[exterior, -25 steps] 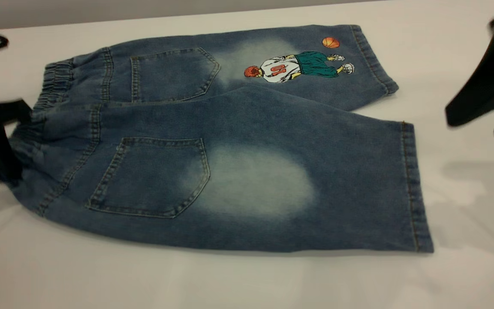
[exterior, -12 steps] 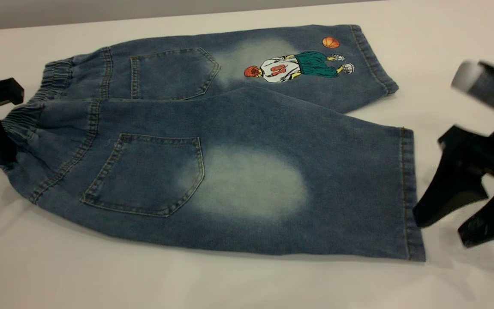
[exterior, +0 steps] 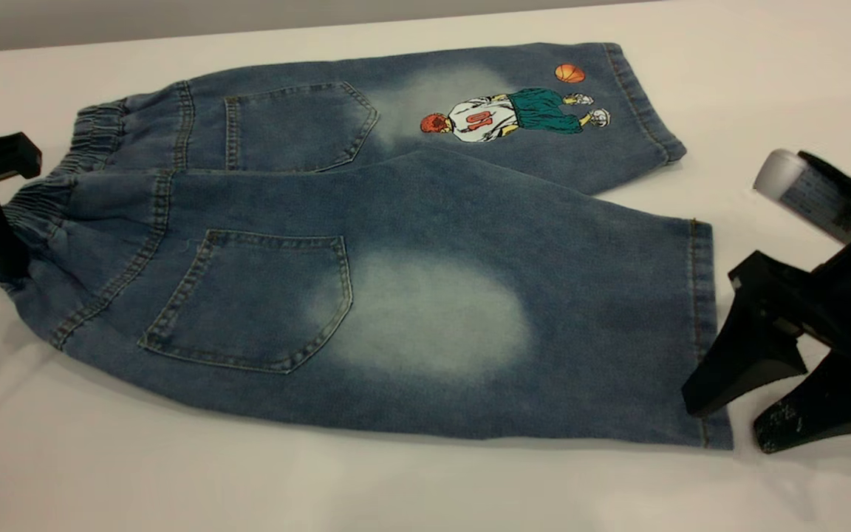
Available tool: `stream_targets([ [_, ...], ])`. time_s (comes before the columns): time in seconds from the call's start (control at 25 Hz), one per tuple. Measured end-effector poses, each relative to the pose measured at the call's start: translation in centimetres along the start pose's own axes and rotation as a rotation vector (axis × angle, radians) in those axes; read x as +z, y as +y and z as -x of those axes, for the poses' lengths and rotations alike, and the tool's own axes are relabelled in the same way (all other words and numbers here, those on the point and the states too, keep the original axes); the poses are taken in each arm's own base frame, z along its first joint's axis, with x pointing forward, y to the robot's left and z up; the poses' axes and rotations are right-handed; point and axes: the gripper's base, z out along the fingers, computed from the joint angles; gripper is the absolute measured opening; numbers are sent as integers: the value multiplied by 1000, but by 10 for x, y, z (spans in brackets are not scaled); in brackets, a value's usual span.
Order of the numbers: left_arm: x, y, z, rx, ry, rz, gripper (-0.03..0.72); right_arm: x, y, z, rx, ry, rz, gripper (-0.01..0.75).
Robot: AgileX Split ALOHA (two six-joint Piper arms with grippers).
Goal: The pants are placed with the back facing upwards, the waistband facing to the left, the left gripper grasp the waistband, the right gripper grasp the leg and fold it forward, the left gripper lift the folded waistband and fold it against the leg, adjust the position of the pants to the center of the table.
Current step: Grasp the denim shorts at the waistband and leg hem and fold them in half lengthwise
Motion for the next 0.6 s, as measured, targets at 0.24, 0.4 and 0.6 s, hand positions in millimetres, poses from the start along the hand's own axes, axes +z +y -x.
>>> stream_targets([
  [0.24, 0, -1, 1, -15, -9, -6, 120, 8, 0, -1, -2, 32, 60, 433],
  [0.4, 0, -1, 1, -15, -9, -6, 120, 14, 5, 8, -17, 8, 116, 433],
  [0.6, 0, -1, 1, -15, -8, -6, 120, 25, 14, 16, -36, 2, 158, 394],
])
